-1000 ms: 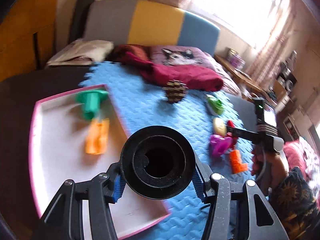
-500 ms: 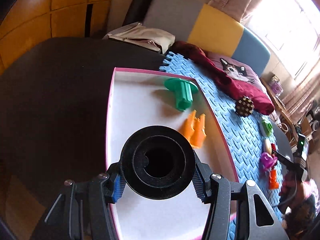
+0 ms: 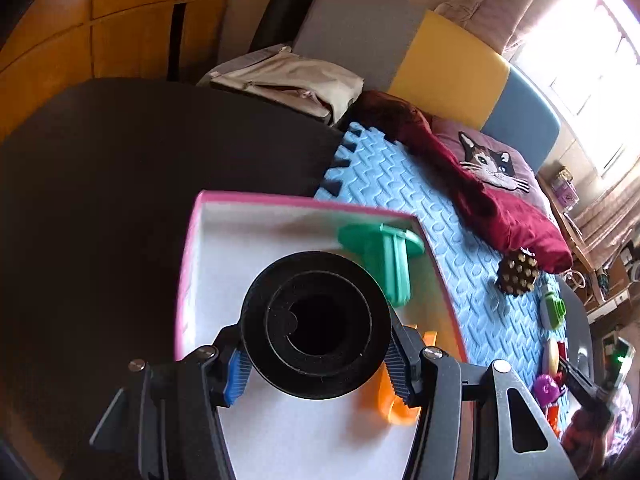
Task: Organize rigid objects
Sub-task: 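Place the black cup in the tray with the left tool while the right tool holds the red cylinder, then lift the red cylinder and carry it toward the tray with the right tool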
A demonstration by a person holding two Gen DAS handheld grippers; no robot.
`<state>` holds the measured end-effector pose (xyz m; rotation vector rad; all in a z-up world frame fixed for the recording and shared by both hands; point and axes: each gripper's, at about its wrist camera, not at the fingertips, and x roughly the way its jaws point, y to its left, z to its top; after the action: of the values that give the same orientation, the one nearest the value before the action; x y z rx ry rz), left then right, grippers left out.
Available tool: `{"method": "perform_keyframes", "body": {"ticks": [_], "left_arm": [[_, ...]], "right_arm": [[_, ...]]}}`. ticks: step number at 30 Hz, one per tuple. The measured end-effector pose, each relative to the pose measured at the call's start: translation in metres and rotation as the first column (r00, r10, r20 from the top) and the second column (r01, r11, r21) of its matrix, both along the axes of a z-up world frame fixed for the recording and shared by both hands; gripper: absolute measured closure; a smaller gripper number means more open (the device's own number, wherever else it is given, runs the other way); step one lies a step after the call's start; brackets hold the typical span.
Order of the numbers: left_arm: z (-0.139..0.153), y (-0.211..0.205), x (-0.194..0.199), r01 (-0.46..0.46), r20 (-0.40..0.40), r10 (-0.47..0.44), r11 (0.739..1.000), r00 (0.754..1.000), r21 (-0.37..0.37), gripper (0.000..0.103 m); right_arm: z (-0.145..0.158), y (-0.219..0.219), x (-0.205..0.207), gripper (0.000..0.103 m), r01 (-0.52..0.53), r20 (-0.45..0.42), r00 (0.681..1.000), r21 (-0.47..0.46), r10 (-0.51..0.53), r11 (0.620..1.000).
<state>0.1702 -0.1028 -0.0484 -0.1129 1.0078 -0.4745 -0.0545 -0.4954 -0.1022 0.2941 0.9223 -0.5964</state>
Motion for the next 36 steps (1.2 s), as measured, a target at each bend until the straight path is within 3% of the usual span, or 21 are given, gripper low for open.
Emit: {"method": "perform_keyframes", "body": {"ticks": [3,7,10,16,30,36], "left_arm": [[-0.003,-0.01,0.012,-0.003,0.009,0.003,1.0,1.0,0.006,0.045],[-0.001,-0.01,0.019,-0.033,0.029,0.033,0.999,0.999,0.002,0.023],[0.004,-0.002,0.012,-0.05,0.041,0.051,0.999,0.998,-0.017,0.018],[0.009,0.013,-0.026,-0.071,0.093,0.066,0.997,0.993,0.044,0.018],[0.003,0.009,-0.112,-0.036,0.152,0.005,0.979,0.988,0.201,0.017],[0.006,0.008,-0.125,-0.018,0.159,-0.016,0.978,0.987,0.209,0.017]], "right_arm": [[0.0,0.0,0.0,0.077,0.0,0.0,1.0,0.0,0.0,1.0],[0.0,0.0,0.001,0.077,0.001,0.0,1.0,0.001,-0.001,1.0],[0.0,0.0,0.001,0.077,0.001,-0.001,1.0,0.001,-0.001,1.0],[0.0,0.0,0.001,0.077,0.002,-0.001,1.0,0.001,-0.002,1.0],[0.0,0.0,0.001,0.077,0.008,0.003,1.0,0.0,-0.008,1.0],[0.001,0.002,0.0,0.077,0.004,0.006,1.0,-0.005,-0.004,1.0]]}}
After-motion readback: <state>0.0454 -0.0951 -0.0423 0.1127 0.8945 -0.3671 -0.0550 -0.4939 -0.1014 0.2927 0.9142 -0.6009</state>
